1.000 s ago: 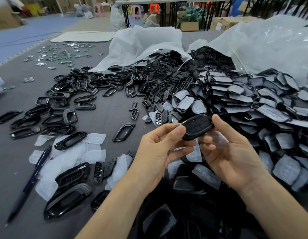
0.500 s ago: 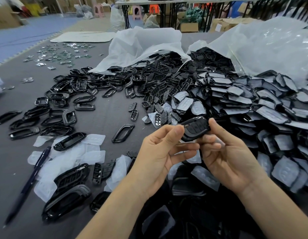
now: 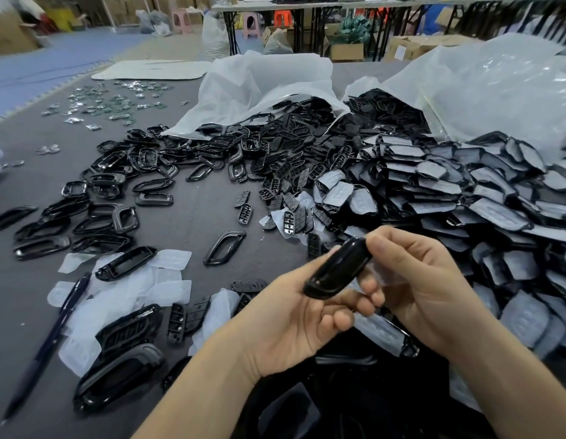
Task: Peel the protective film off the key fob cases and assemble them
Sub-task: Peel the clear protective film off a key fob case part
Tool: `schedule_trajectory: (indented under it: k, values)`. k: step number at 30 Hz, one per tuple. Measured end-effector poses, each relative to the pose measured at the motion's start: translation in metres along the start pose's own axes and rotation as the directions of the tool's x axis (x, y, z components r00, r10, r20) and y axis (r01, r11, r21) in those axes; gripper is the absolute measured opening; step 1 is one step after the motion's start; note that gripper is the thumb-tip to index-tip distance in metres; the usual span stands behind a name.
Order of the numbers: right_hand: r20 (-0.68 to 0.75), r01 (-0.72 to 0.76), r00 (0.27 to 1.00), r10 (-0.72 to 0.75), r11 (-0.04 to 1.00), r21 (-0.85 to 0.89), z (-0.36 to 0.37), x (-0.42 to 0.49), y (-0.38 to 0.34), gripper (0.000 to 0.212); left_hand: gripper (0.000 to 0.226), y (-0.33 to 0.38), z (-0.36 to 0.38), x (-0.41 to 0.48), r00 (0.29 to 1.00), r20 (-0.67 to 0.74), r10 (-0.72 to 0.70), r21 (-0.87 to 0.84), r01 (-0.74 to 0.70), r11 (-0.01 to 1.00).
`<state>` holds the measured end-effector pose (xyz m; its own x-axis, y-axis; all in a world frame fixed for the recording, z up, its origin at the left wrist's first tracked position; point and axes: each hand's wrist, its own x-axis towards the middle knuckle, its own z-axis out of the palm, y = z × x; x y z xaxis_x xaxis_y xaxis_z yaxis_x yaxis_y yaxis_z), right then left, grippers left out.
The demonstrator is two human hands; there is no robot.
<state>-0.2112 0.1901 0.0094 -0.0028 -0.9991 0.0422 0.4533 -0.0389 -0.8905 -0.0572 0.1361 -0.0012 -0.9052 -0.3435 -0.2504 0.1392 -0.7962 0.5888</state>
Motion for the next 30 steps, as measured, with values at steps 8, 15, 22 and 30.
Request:
schedule_trajectory:
  k: [8, 15, 22, 30]
  values:
    - [0.053, 0.098, 0.995, -0.087, 0.962, -0.255, -0.005, 0.000, -0.006, 0.035, 0.040, 0.000, -0.003, -0.002, 0.999, 0.035, 0.037, -0.223, -0.028, 0.974]
    - [-0.208, 0.196, 0.949, -0.236, 0.961, -0.197, -0.012, 0.004, -0.003, 0.020, 0.034, 0.000, -0.007, 0.010, 0.886, -0.299, 0.354, -0.070, -0.391, 0.918]
    - [-0.238, 0.211, 0.925, -0.296, 0.922, -0.325, -0.010, 0.004, 0.007, 0.022, 0.032, -0.003, -0.012, 0.014, 0.834, -0.378, 0.401, 0.016, -0.427, 0.904]
    - [-0.239, 0.191, 0.934, -0.267, 0.935, -0.299, -0.004, 0.004, 0.006, 0.013, 0.032, -0.008, -0.010, 0.015, 0.717, -0.429, 0.549, 0.220, -0.507, 0.834]
